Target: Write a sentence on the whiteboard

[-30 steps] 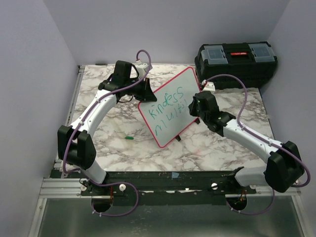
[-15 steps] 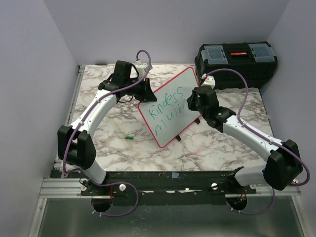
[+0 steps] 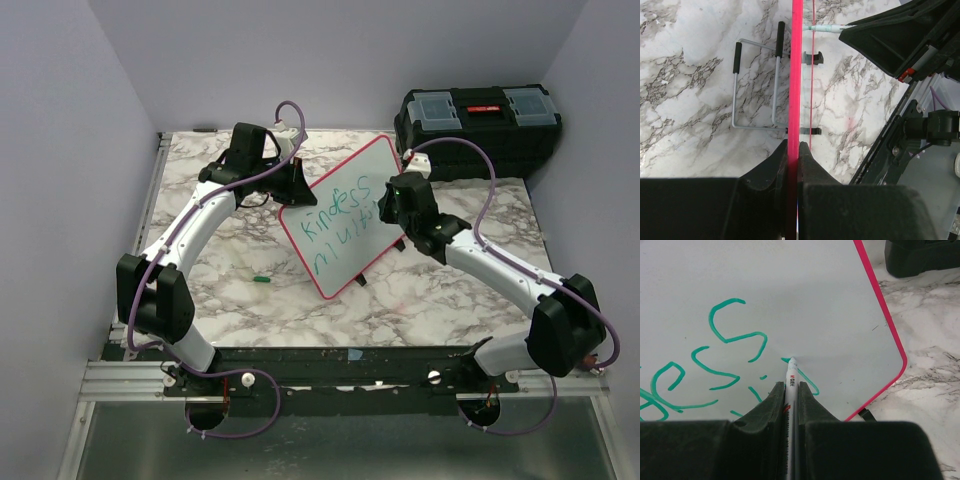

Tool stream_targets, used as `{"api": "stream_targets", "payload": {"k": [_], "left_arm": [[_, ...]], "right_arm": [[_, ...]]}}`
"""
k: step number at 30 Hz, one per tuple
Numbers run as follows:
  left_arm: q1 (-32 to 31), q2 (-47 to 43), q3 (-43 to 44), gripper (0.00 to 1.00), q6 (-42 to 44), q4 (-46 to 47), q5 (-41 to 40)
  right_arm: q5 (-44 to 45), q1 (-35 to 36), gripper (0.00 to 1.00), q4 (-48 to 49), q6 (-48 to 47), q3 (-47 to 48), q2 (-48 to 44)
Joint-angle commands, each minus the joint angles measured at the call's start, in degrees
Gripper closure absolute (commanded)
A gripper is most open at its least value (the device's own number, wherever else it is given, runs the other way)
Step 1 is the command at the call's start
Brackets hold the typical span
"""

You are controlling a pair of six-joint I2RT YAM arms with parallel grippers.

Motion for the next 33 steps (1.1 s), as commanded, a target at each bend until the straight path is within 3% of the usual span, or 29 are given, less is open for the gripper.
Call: {"api": "stream_targets", "payload": {"k": [1,33], "left_arm": [[0.1,-2.1,-0.5,1.0,3.7,0.9,-4.1],[0.1,-2.2,-0.5,1.0,3.6,1.0,-4.1]], "right_arm": [[1.1,-0.1,0.99,0.9,-0.5,1.4,2.1],[-2.2,-0.9,0.99,0.4,0.5,-2.8,-1.1]]}}
